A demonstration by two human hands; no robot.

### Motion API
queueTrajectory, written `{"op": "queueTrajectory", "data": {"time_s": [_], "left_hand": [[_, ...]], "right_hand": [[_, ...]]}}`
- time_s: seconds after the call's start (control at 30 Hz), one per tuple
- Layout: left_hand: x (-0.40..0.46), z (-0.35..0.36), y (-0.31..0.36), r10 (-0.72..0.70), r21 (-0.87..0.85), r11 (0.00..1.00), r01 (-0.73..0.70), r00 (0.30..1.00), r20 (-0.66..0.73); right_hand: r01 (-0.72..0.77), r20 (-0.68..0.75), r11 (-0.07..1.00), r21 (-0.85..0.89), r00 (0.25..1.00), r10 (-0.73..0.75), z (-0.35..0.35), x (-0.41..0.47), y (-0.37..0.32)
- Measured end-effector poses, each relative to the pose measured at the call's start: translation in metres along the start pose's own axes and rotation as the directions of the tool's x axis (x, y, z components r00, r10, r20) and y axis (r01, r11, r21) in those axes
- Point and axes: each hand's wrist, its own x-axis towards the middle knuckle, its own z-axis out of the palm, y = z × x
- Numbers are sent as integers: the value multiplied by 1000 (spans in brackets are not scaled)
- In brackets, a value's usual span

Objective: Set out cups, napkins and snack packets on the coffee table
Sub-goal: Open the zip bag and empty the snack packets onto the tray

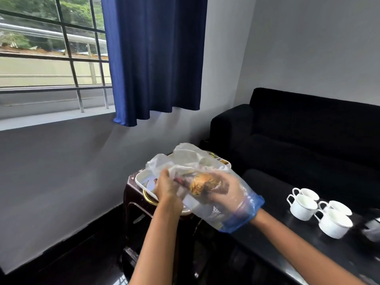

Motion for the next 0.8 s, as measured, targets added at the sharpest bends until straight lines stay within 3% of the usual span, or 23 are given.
{"op": "queueTrajectory", "data": {"time_s": [0.1, 0.3, 0.53, 0.8], "left_hand": [[5, -6, 17, 97, -48, 994, -97, 995, -7], [6, -15, 39, 171, -267, 943, -201, 977, -131], [11, -28, 56, 159, -497, 862, -103, 984, 73], [10, -26, 56, 182, -567, 822, -55, 969, 169]], "right_hand": [[37, -71, 999, 22, 997, -36, -13, -21, 6], [-50, -194, 998, -31, 980, 43, -31, -47, 35], [-184, -294, 983, -30, 941, 167, -17, -54, 67], [-76, -167, 996, -55, 984, 66, 41, -5, 49]]}}
